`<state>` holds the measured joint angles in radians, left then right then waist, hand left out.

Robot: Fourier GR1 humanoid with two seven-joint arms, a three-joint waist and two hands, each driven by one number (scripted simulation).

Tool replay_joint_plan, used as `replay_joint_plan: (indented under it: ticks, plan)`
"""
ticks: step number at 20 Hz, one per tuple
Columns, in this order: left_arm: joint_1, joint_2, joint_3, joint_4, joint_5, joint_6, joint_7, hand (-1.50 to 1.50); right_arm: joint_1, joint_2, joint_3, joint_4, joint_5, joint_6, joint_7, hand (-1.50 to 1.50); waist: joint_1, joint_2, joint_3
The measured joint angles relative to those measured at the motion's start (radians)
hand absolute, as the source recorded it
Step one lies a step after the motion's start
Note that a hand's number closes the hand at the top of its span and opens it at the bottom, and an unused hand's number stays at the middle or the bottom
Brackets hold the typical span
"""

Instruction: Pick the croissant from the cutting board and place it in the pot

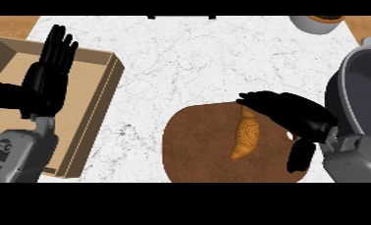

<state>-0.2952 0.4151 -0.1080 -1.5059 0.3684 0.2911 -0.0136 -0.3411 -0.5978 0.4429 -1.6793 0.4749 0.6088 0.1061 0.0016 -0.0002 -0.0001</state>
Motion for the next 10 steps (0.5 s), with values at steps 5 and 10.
replay_joint_plan:
  ticks: [5,10]
  plan:
    - [0.026,-0.03,0.028,-0.004,-0.029,-0.029,-0.008,0.0,0.01,0.052,-0.023,0.036,0.081,-0.016,-0.078,-1.5,0.0,0.0,0.0]
    - [0.037,-0.06,0.043,-0.018,-0.063,-0.042,0.001,0.0,0.041,0.107,-0.012,0.038,0.182,-0.029,-0.068,-1.5,-0.001,0.0,0.0]
